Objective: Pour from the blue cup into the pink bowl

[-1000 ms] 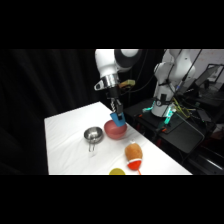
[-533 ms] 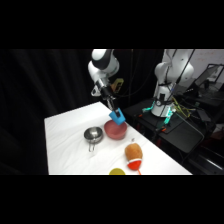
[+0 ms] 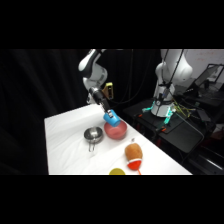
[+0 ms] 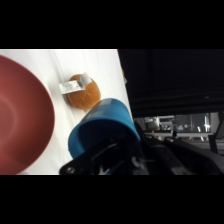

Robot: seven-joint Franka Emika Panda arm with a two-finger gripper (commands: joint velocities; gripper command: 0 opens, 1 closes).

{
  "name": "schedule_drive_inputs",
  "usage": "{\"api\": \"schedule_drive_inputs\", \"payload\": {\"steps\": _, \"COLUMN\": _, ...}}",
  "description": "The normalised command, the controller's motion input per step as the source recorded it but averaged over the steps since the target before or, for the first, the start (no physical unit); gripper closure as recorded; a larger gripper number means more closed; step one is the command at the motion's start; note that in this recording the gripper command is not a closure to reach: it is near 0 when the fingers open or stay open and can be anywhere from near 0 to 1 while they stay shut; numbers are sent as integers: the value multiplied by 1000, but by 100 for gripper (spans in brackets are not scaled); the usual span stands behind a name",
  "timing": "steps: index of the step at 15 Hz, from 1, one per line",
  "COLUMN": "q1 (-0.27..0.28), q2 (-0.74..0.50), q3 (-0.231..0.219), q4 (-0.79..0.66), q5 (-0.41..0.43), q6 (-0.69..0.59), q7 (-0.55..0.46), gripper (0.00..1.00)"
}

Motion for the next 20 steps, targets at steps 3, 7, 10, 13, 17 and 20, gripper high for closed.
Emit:
{"api": "schedule_drive_inputs", "payload": {"steps": 3, "q1": -200, "q2": 290, "q3": 41, "q4": 385, "q5": 293, "q6": -557, "q7": -55, "gripper": 14}}
{"api": "schedule_drive_inputs", "payload": {"steps": 7, "q1": -71, "q2": 103, "q3": -6, "q4": 234, "q5": 184, "q6": -302, "q7": 0, "gripper": 14}}
{"api": "schedule_drive_inputs", "payload": {"steps": 10, "q1": 160, "q2": -245, "q3": -91, "q4": -18, "q5": -52, "q6": 234, "q7": 67, "gripper": 14}}
{"api": "schedule_drive_inputs", "payload": {"steps": 13, "q1": 338, "q2": -616, "q3": -85, "q4": -288, "q5": -270, "q6": 586, "q7": 192, "gripper": 14}}
{"api": "schedule_drive_inputs", "payload": {"steps": 17, "q1": 379, "q2": -624, "q3": 77, "q4": -303, "q5": -361, "q6": 656, "q7": 397, "gripper": 14}}
{"api": "schedule_drive_inputs", "payload": {"steps": 20, "q1": 332, "q2": -282, "q3": 216, "q4": -127, "q5": -457, "q6": 682, "q7": 463, "gripper": 14}}
